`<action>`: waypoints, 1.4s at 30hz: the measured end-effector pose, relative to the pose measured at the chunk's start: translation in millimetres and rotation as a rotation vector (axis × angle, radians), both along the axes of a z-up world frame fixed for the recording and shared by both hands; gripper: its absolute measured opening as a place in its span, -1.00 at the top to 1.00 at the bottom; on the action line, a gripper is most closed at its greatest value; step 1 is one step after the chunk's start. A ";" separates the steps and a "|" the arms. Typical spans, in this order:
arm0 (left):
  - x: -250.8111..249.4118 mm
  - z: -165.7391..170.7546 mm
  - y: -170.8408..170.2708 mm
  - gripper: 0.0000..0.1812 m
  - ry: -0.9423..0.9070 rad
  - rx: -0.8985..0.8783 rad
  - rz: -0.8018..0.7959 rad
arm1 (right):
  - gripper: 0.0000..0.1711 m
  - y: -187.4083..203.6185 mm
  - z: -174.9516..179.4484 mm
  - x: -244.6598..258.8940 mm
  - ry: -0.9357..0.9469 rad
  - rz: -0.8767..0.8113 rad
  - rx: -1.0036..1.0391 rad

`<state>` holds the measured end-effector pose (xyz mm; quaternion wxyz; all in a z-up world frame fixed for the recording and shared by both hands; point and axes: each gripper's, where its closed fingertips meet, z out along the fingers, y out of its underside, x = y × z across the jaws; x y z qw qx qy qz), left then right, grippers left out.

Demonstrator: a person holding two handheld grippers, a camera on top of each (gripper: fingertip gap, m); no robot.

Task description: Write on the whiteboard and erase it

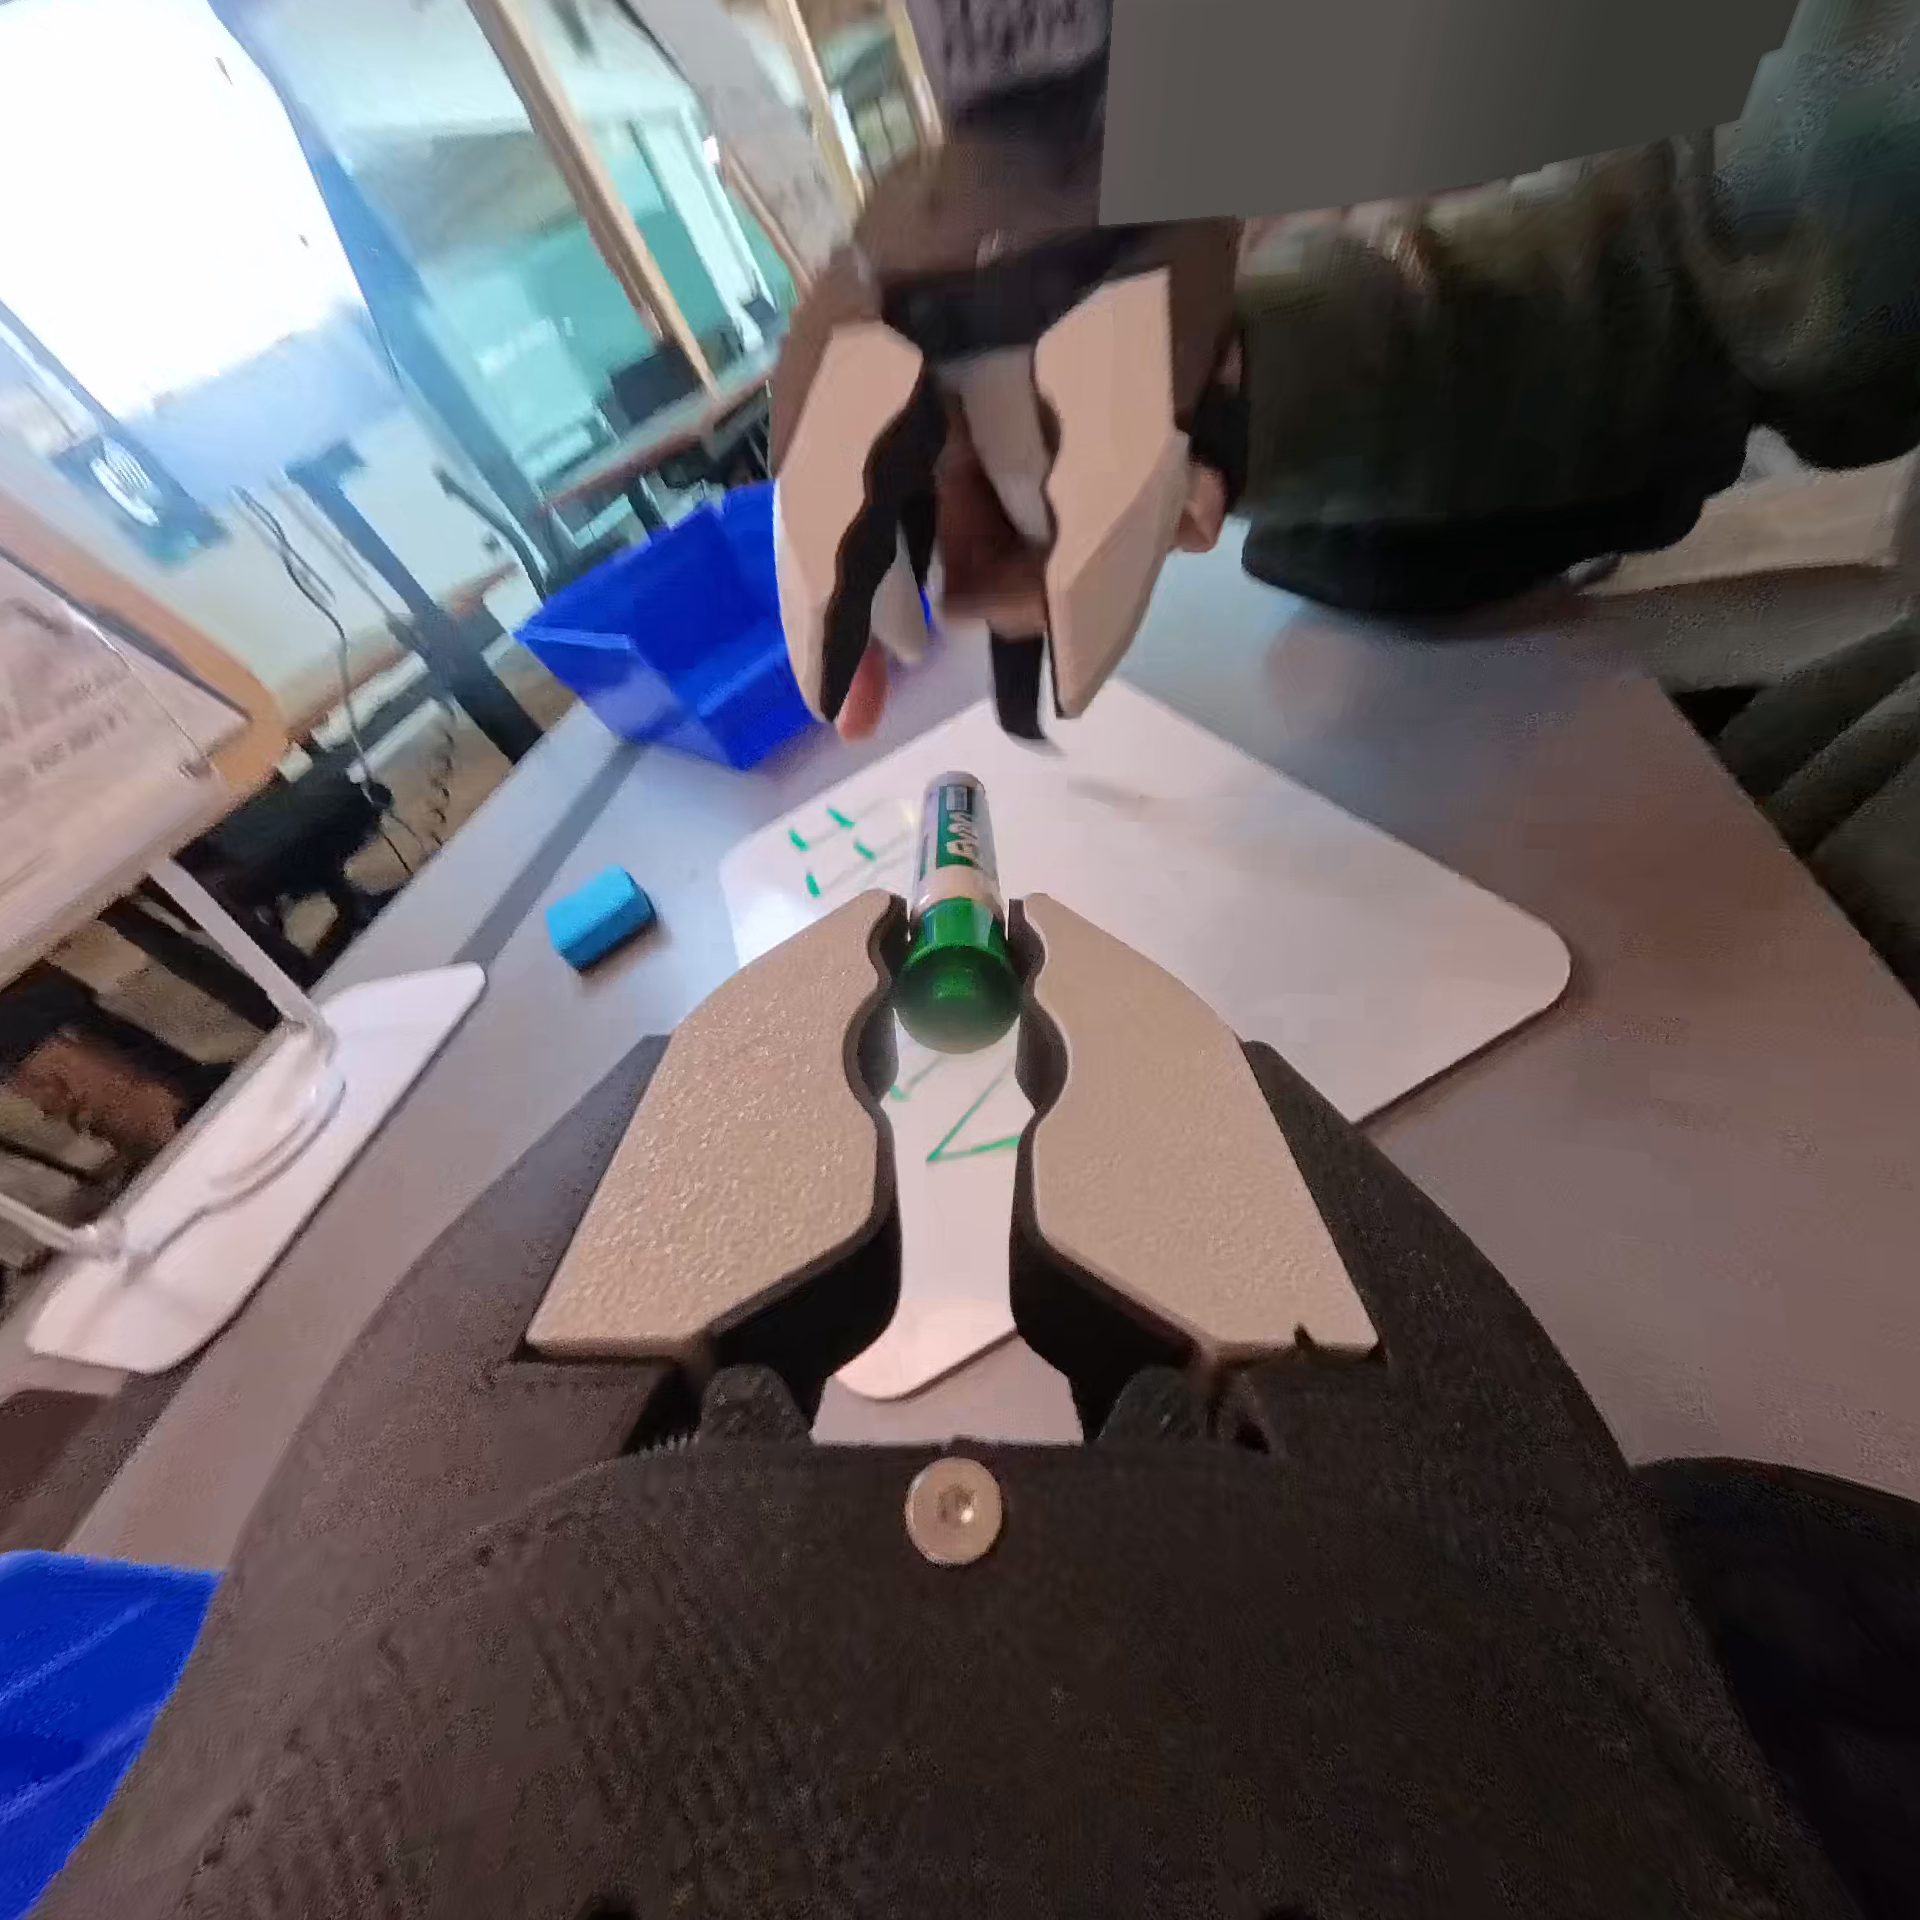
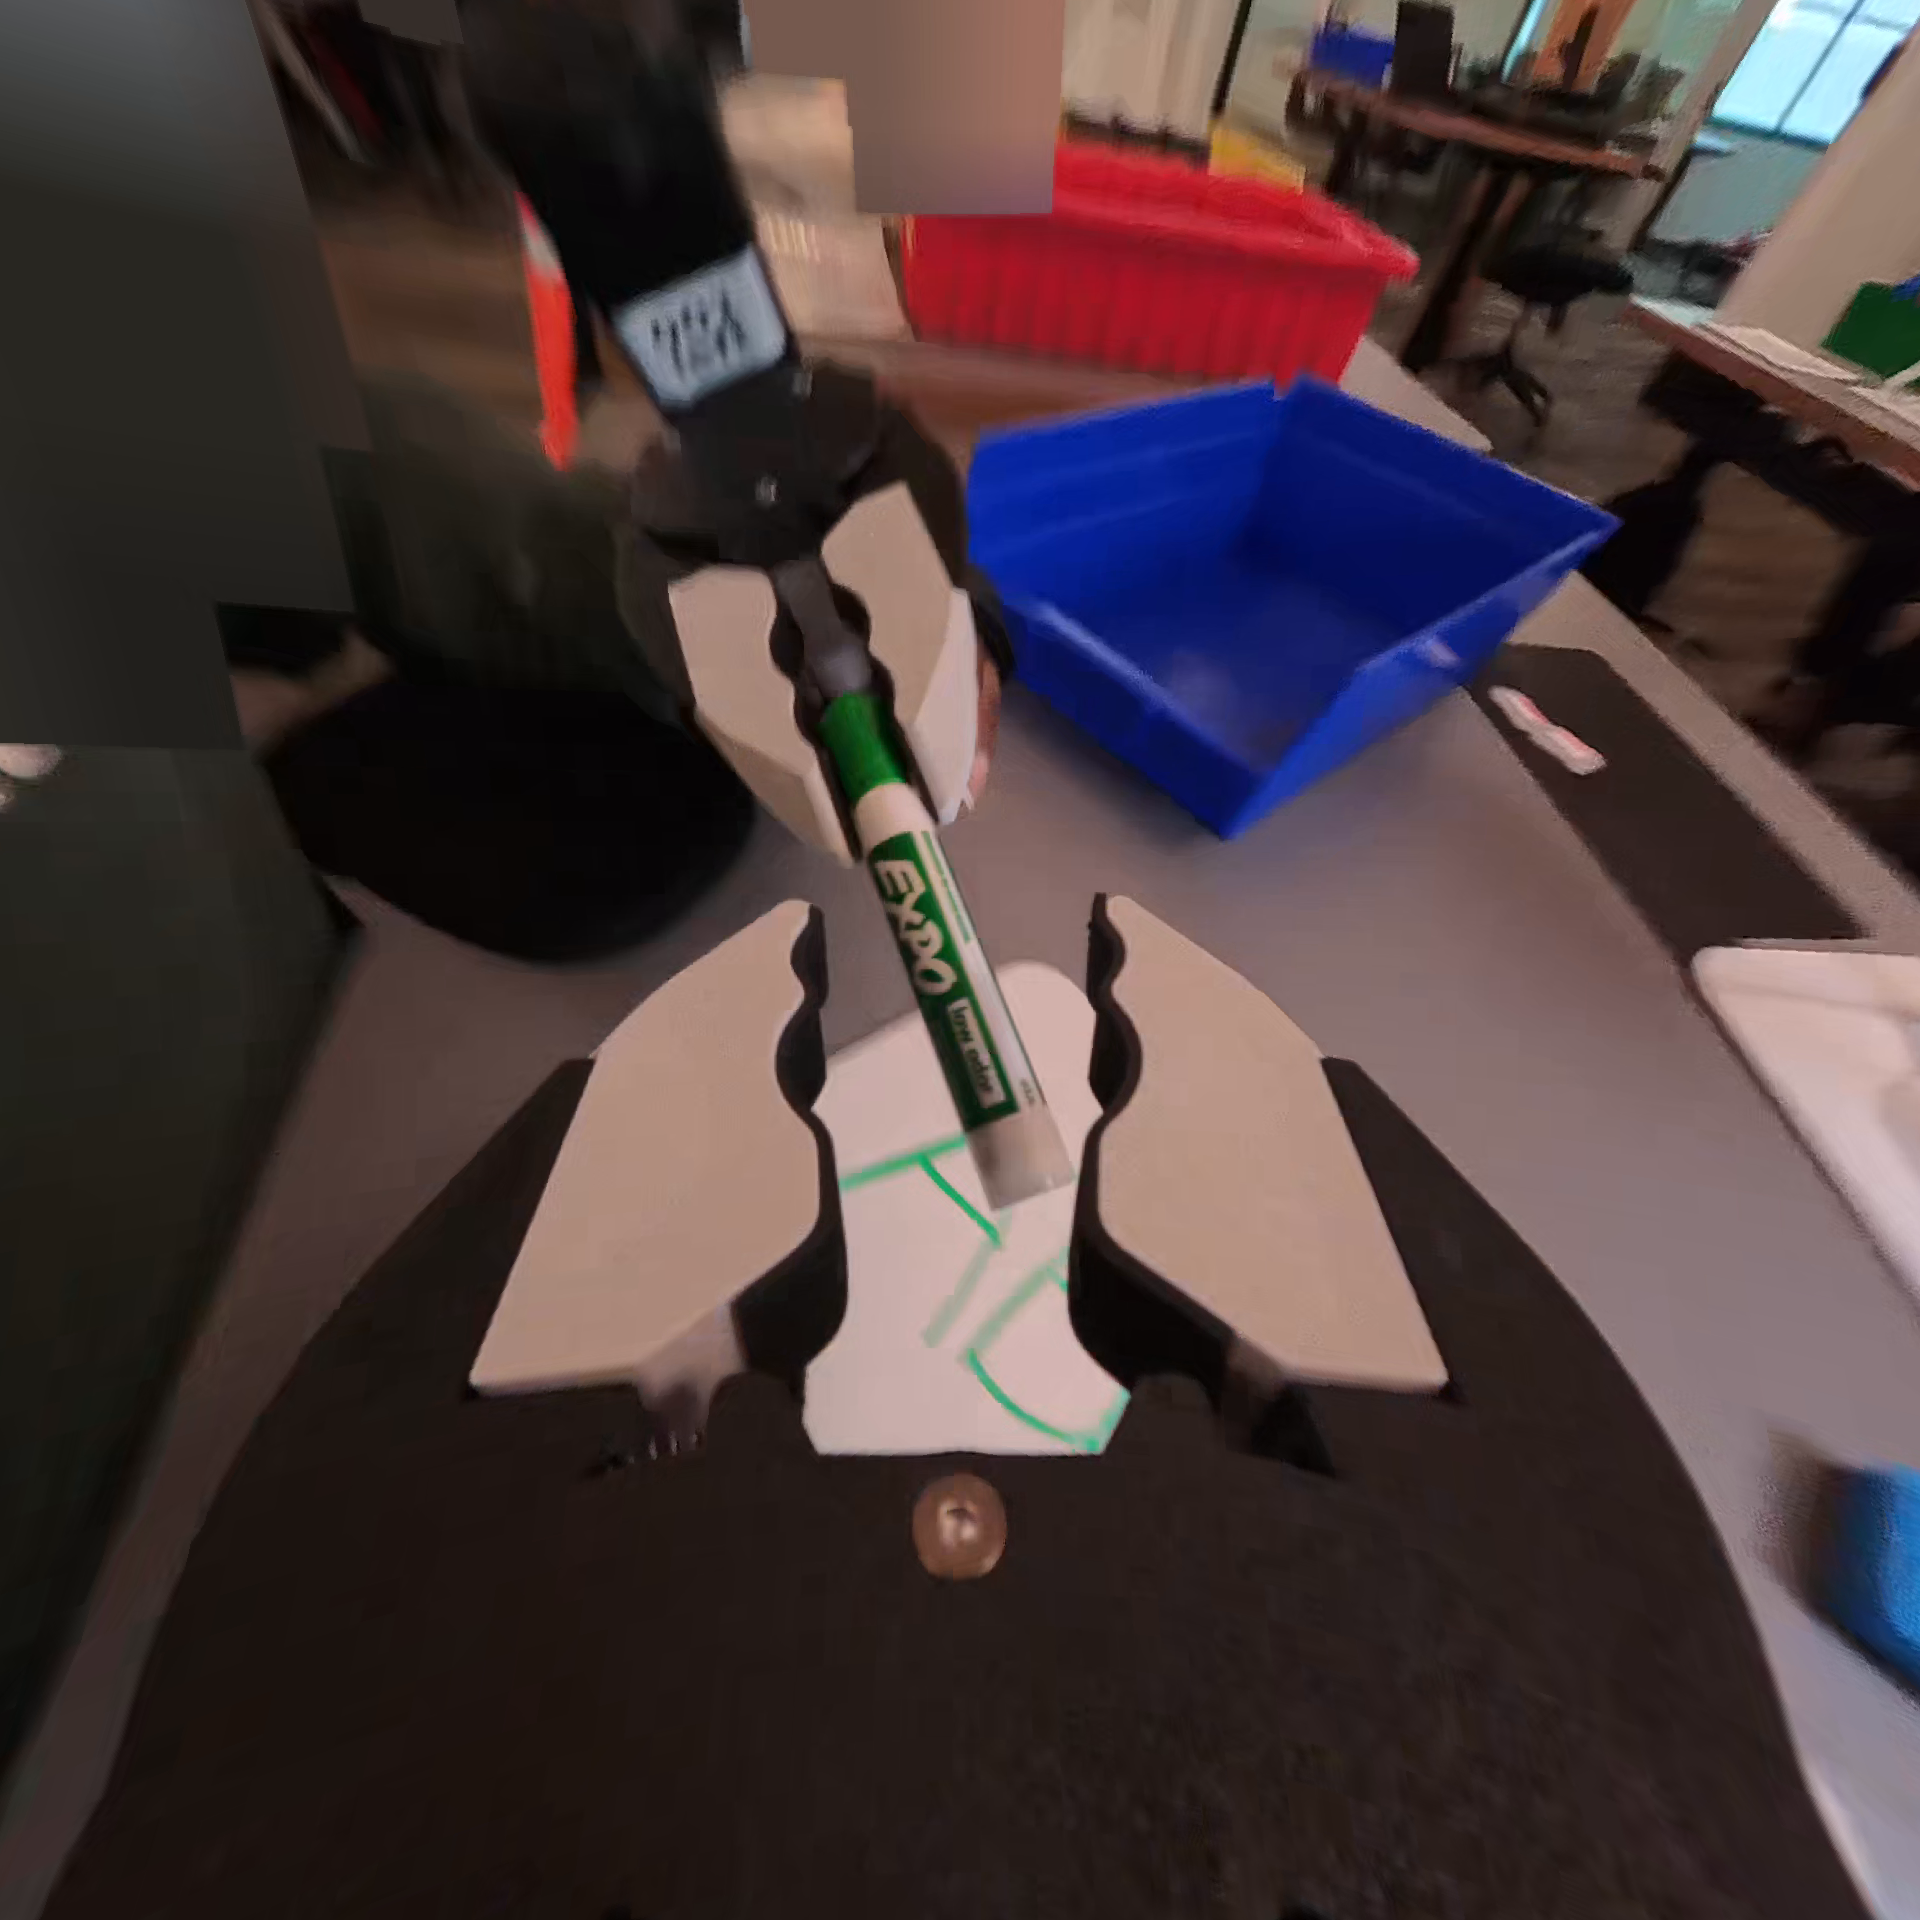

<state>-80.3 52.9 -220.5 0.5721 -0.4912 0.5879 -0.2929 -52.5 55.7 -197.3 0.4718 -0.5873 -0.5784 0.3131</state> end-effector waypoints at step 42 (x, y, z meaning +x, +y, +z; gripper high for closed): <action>-0.2 -39.9 28.2 1.00 0.036 -0.081 0.168 | 0.58 335.4 -38.8 391.0 -0.069 -1.477 -0.602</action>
